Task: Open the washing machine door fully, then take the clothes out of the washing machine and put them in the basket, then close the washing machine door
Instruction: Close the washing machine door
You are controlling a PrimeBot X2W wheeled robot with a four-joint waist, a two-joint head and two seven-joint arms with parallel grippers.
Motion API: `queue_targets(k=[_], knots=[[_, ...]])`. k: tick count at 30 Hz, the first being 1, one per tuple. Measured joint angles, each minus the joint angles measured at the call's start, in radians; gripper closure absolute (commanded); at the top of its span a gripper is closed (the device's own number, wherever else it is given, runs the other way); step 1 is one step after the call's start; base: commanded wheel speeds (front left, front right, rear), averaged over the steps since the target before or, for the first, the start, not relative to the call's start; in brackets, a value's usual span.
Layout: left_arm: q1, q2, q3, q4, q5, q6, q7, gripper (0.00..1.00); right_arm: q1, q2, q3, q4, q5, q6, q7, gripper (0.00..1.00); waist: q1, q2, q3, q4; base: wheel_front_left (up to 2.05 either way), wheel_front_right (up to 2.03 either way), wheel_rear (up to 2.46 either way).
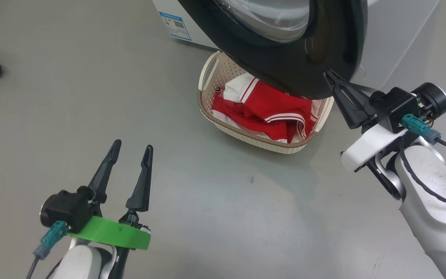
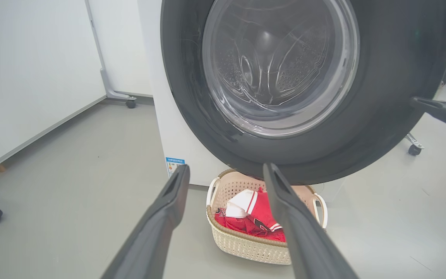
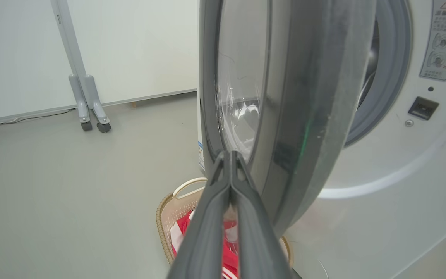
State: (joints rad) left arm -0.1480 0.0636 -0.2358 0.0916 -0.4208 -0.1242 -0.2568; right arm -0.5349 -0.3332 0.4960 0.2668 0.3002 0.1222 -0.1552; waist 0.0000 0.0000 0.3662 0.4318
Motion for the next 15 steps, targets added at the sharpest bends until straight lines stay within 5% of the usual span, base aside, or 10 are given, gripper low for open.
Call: queue_targets(k=[15], knots=[[-0.002, -0.003, -0.016, -0.015, 0.018, 0.0, 0.0, 0.0, -0.101, -0.014, -0.033, 0.078, 0.008, 0.009, -0.014, 1.0, 0.0, 0.0, 0.039, 0.031, 0.0, 0.0, 0.0]])
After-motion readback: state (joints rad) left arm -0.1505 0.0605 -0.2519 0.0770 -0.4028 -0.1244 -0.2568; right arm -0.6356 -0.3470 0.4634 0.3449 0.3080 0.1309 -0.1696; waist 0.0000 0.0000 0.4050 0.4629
